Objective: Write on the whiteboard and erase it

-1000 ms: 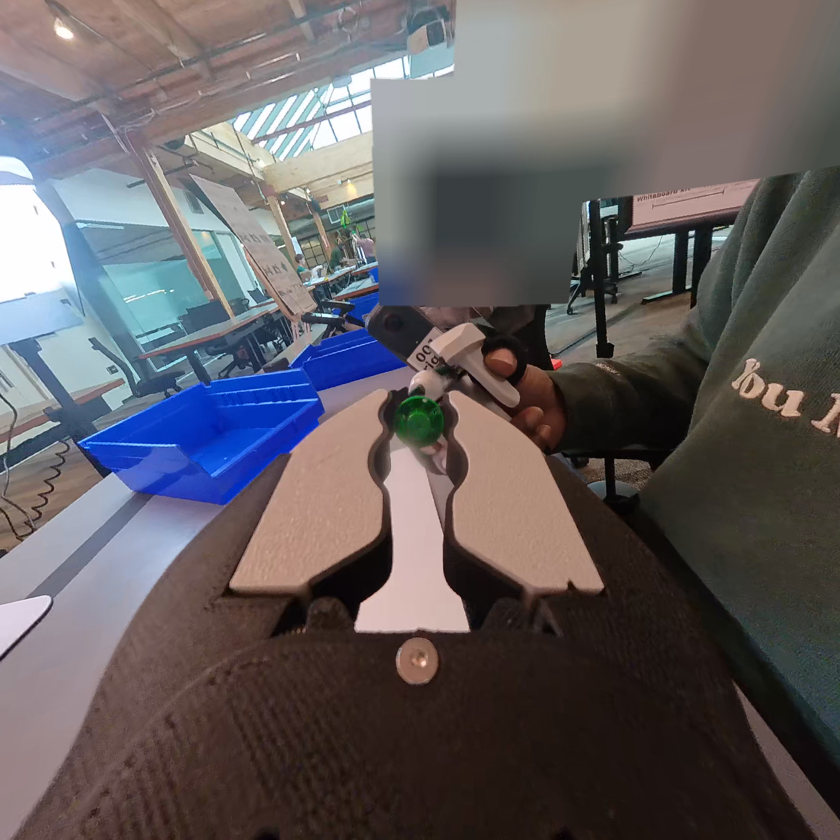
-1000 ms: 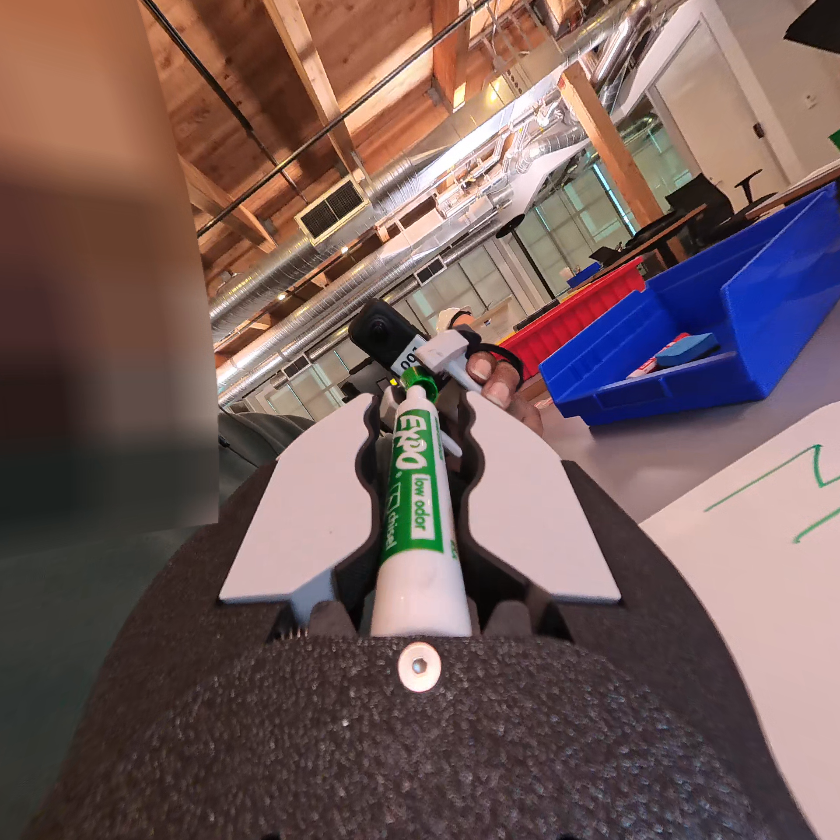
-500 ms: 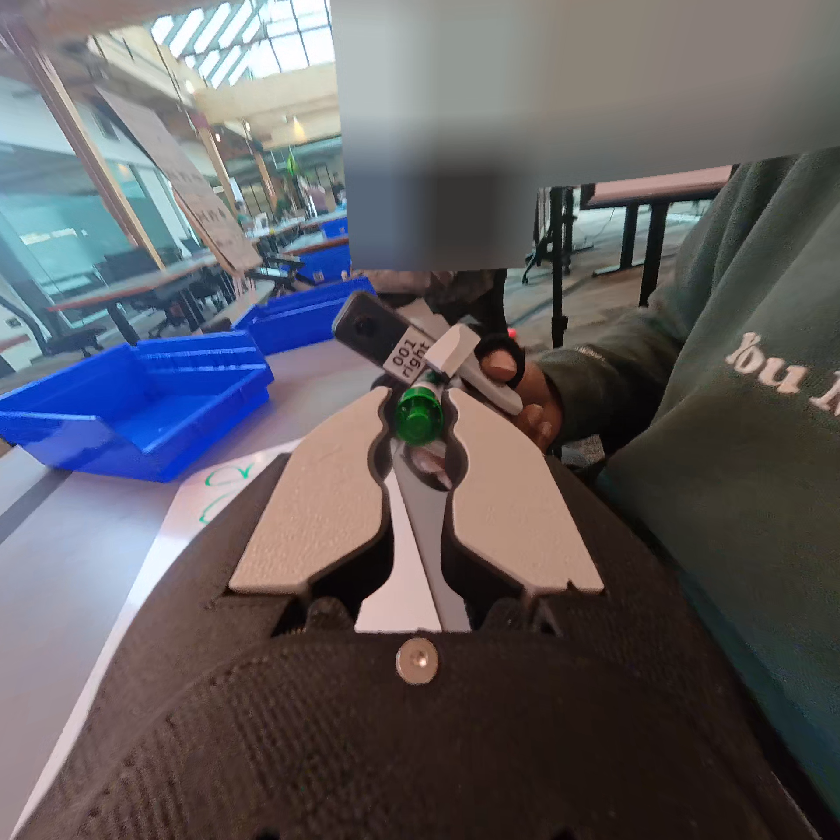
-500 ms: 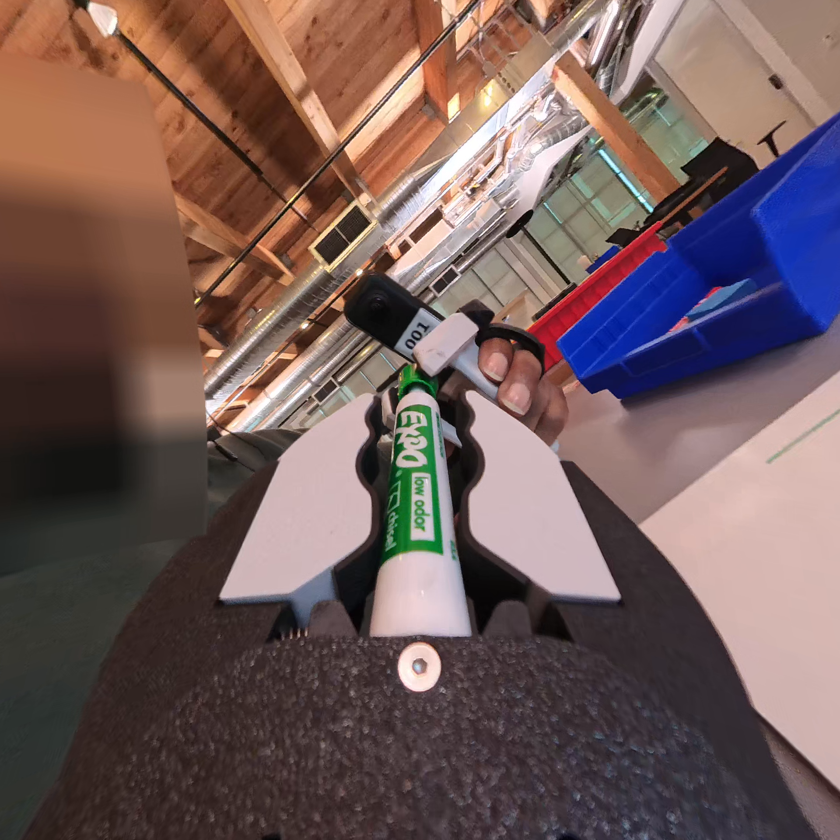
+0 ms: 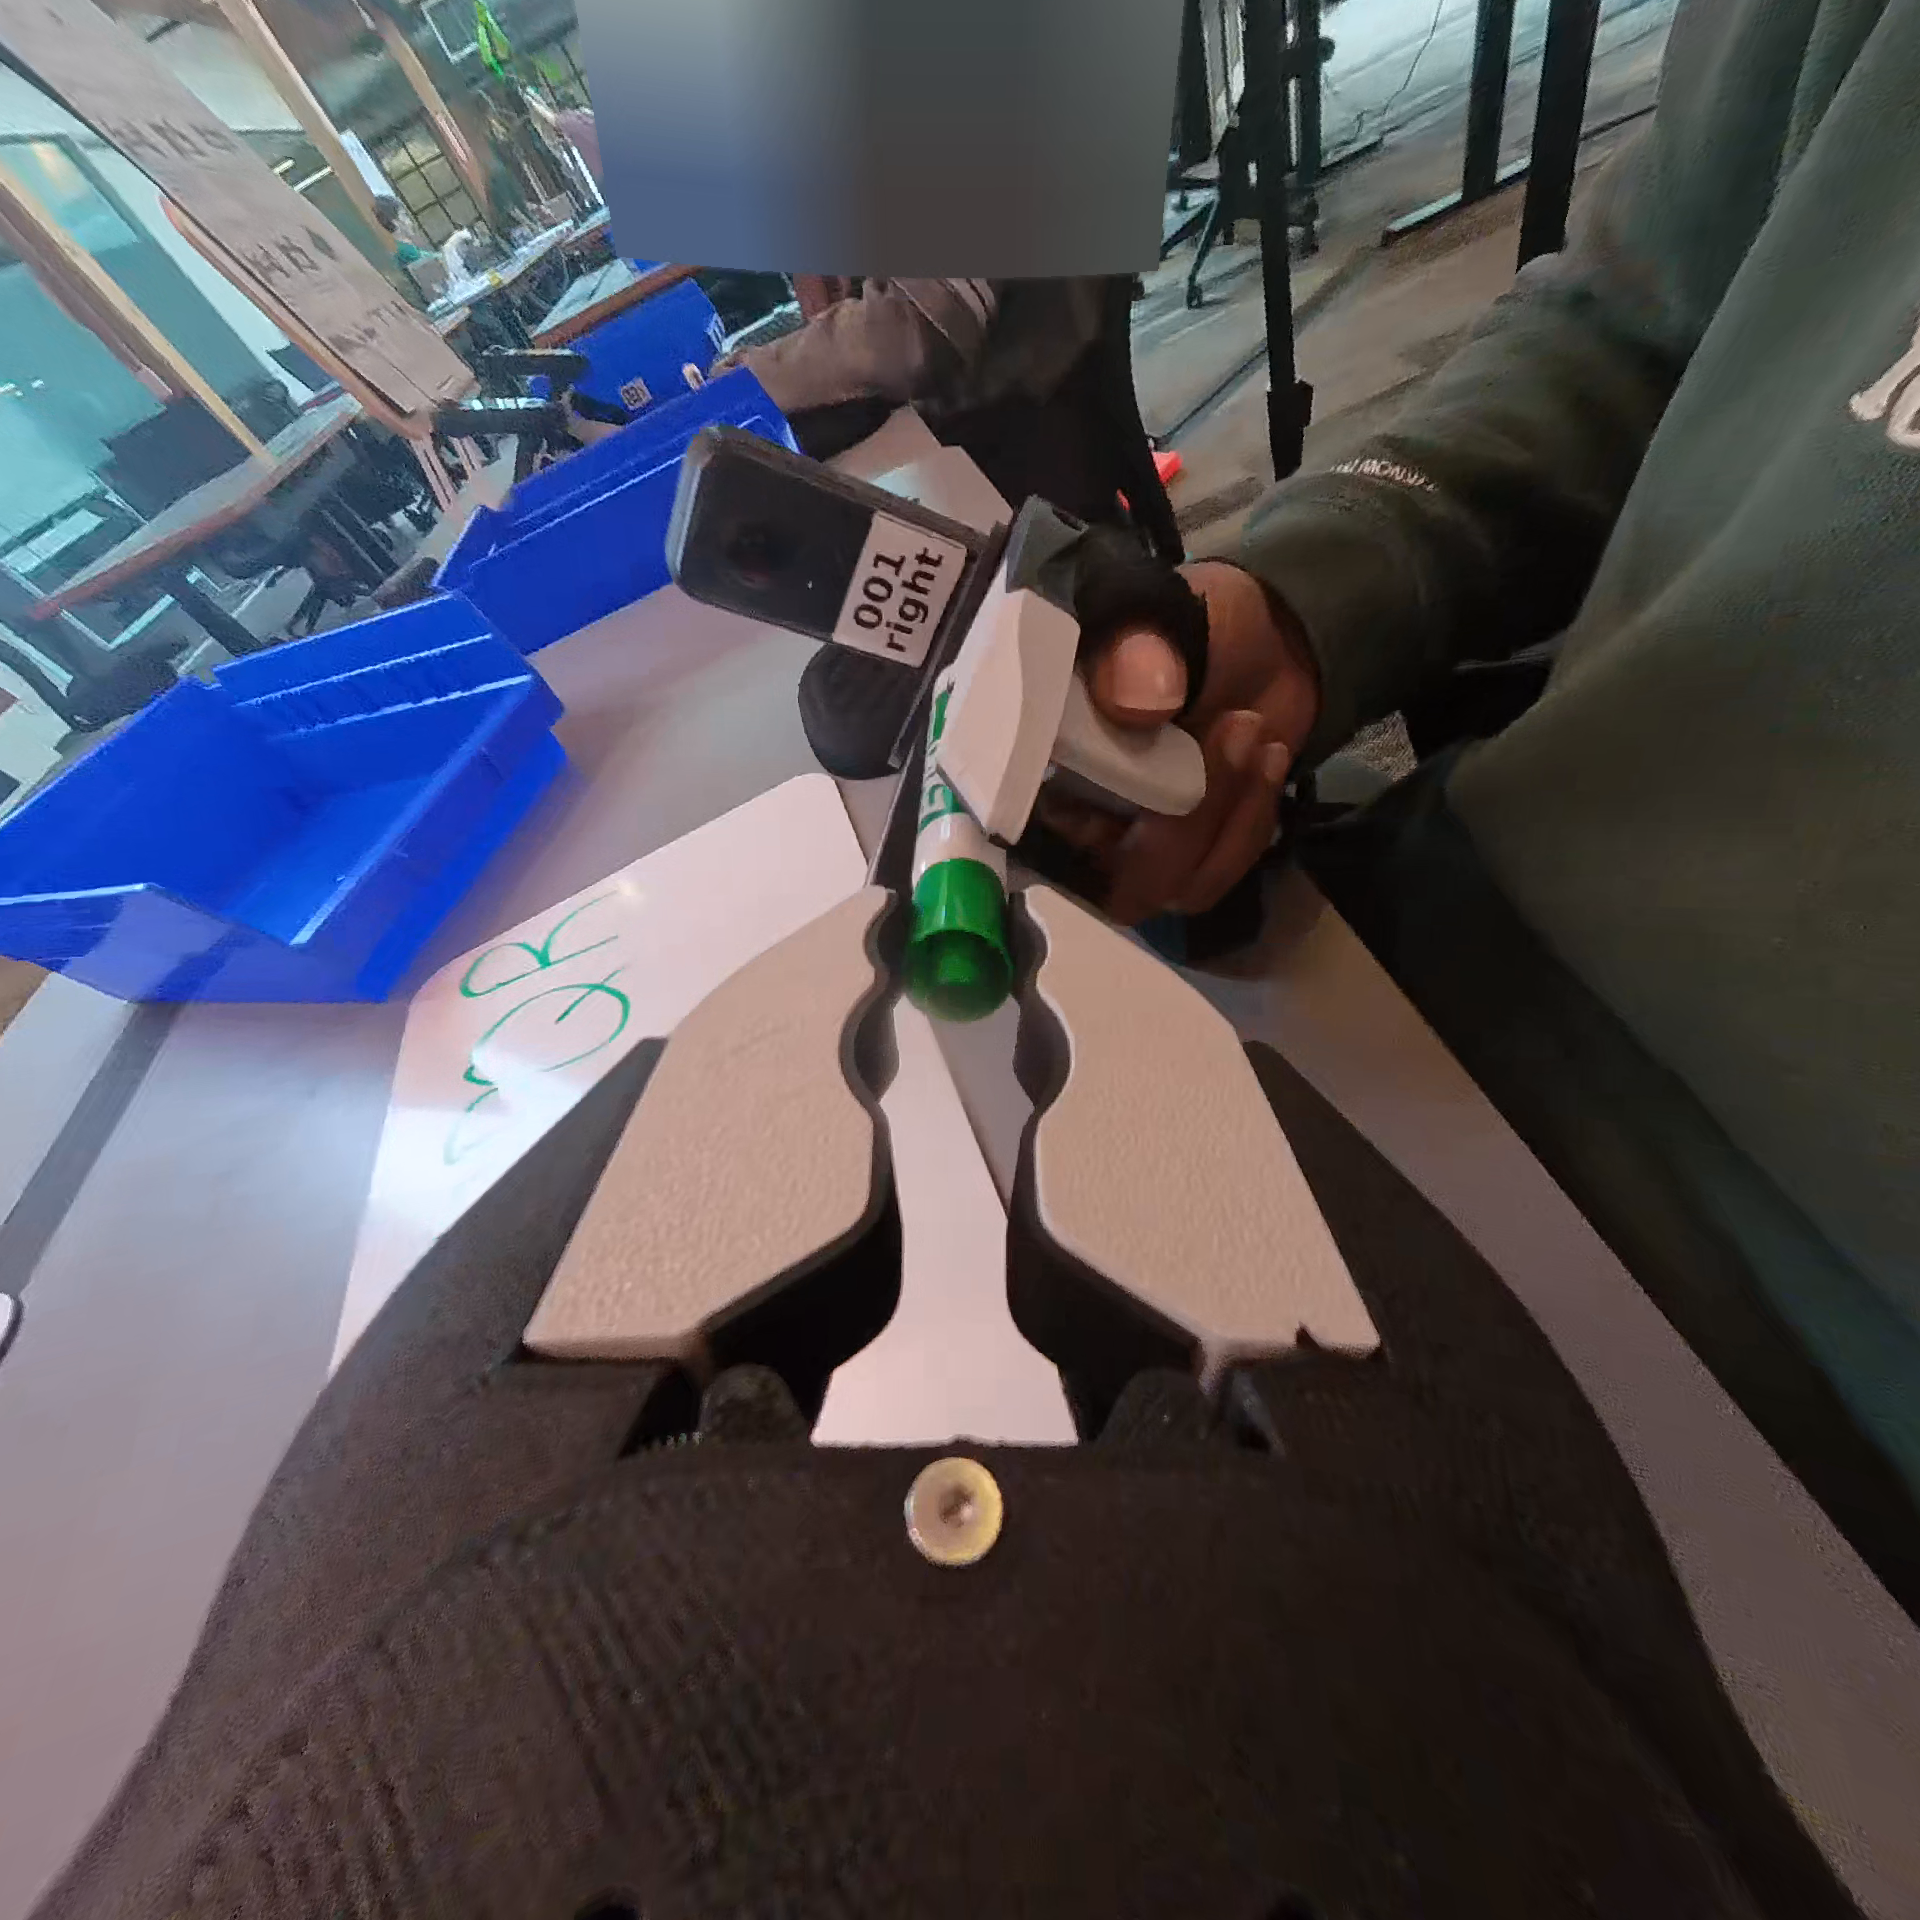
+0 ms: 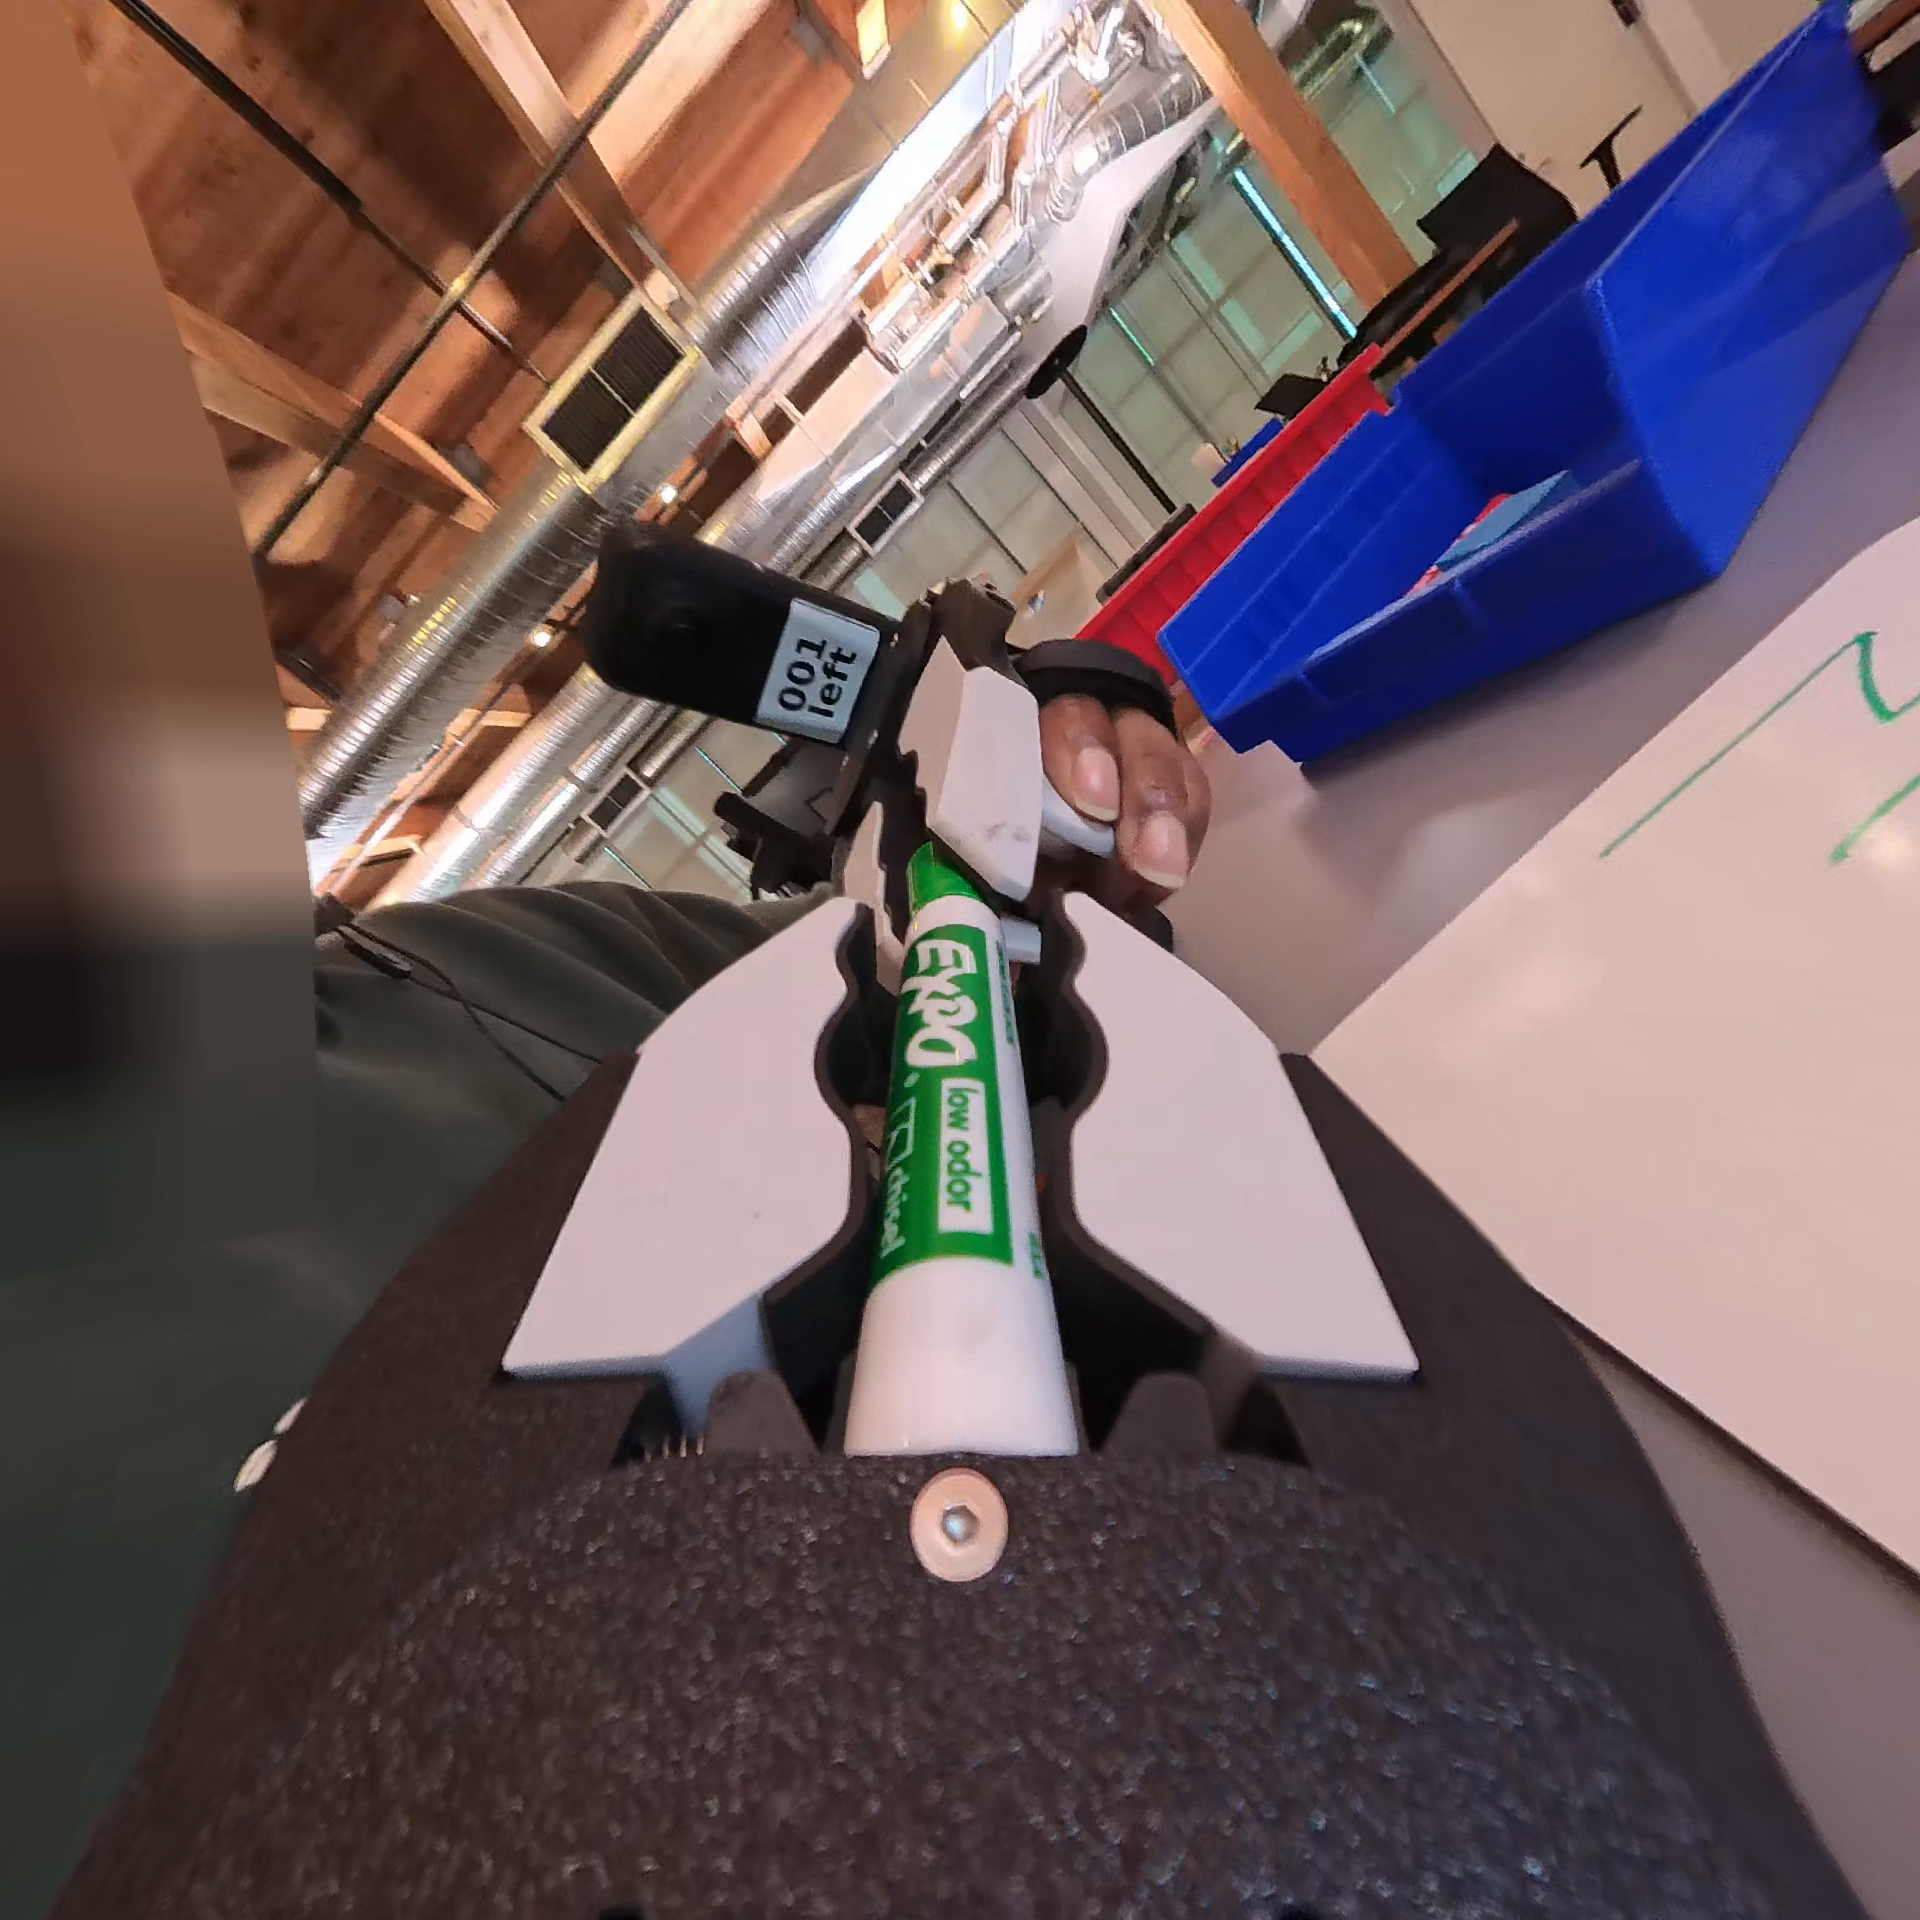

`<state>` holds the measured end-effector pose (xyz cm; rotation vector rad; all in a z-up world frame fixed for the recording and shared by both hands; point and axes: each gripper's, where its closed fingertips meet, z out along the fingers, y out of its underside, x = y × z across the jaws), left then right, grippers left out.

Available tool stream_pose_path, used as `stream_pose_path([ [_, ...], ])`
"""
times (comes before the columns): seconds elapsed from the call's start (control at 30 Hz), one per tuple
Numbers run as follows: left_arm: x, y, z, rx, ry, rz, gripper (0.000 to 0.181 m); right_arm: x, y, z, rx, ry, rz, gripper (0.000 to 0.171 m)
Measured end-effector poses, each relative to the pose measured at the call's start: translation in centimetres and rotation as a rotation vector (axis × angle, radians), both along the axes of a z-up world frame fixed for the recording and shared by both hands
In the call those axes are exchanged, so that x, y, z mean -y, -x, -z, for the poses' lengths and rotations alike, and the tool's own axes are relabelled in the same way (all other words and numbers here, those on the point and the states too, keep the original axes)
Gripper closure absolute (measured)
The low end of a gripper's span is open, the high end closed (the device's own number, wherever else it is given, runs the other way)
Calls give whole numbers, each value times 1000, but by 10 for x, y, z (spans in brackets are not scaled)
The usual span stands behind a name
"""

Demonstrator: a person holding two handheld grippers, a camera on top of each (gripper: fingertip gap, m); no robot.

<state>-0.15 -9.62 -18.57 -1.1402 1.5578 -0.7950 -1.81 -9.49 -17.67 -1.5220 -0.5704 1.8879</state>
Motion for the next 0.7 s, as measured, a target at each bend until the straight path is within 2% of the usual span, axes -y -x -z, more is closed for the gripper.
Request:
stream_pose_path([
  [0.1,-1,-1,8,-51,-9,-2,162,0,-1,6,60,-7,8,139],
  [0.2,1,-3,7,-13,33,11,162,1,-3,1,97,-73,28,138],
  [0.3,3,-1,-3,40,98,36,162,4,-7,-7,247,-295,40,128],
  [0.37,0,4,-7,76,180,51,162,-2,-18,-7,426,-490,91,127],
  [0.43,-3,7,-7,80,224,51,162,-5,-26,2,621,-661,88,131],
  [0.53,-2,6,-1,50,239,58,162,-1,-26,26,846,-793,-28,139],
  [0.63,0,4,4,30,256,64,161,-4,-22,40,954,-895,-71,152],
  [0.7,1,4,5,26,260,62,161,-5,-21,43,973,-914,-94,153],
])
